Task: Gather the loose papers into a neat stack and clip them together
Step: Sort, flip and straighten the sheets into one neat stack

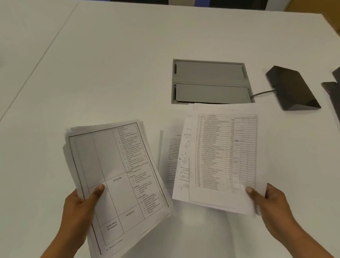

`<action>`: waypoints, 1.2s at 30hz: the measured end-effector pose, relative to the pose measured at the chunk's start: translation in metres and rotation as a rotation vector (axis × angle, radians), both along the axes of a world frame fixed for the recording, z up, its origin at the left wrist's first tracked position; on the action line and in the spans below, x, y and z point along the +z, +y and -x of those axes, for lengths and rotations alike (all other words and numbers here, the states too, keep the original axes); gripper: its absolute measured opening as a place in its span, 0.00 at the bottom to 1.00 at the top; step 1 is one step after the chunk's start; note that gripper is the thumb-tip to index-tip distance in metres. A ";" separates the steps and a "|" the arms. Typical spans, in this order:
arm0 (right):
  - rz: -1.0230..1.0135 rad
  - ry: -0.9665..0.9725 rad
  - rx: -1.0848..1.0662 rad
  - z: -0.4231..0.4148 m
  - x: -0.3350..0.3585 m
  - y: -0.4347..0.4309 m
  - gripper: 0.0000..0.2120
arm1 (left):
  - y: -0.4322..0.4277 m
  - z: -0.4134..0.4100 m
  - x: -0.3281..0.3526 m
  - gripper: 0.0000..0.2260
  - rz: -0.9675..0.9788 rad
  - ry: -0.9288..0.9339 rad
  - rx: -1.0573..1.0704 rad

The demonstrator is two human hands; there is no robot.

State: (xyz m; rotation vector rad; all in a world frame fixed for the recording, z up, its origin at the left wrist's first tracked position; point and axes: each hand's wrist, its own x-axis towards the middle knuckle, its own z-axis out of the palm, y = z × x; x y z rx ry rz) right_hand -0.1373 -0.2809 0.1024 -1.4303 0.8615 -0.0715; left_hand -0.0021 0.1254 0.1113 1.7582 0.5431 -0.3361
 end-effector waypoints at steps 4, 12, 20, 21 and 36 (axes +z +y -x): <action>-0.048 -0.077 0.071 0.002 0.018 0.011 0.39 | -0.026 -0.001 0.003 0.15 0.062 0.002 -0.046; -0.010 -0.016 0.266 -0.020 0.020 0.053 0.13 | -0.084 0.007 0.019 0.14 0.264 0.034 -0.141; -0.082 -0.025 0.388 -0.035 0.021 0.062 0.17 | -0.111 0.003 0.032 0.16 0.307 0.075 -0.147; -0.064 -0.031 0.382 -0.036 0.022 0.062 0.17 | -0.111 0.003 0.032 0.13 0.297 0.035 -0.185; 0.123 -0.230 0.309 -0.080 0.045 0.056 0.18 | -0.129 -0.023 0.044 0.14 0.228 -0.371 -0.323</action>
